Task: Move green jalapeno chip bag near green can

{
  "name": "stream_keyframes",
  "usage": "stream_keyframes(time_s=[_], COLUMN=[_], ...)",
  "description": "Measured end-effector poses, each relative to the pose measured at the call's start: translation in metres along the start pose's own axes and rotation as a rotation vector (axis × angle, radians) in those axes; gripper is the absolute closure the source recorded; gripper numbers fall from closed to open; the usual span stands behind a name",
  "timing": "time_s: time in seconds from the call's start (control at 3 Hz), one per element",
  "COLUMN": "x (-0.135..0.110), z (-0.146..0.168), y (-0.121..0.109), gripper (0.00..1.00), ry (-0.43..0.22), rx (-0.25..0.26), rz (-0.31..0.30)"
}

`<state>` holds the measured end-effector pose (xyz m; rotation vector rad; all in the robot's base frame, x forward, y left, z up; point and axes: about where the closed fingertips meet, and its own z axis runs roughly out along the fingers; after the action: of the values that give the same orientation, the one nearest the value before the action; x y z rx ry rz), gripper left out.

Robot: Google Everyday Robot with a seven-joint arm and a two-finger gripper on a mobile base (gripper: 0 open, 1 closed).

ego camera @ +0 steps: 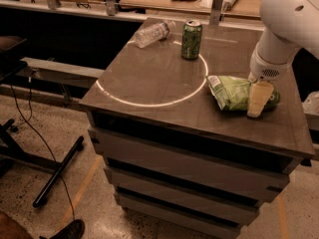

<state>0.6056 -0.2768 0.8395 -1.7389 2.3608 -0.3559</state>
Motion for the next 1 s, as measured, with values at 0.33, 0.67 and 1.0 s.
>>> stream_keyframes(time_s=[0.33, 0.67, 1.0], x=[0.0, -0.0001, -0.0001], z=[-0.0023, -0.0044, -0.0049], y=[-0.0008, -0.0014, -0.0017], gripper=[0.84, 1.0, 1.0], ry=[0.0, 0.0, 0.0], rx=[0.0, 0.0, 0.0], rz=[0.0, 0.0, 0.0])
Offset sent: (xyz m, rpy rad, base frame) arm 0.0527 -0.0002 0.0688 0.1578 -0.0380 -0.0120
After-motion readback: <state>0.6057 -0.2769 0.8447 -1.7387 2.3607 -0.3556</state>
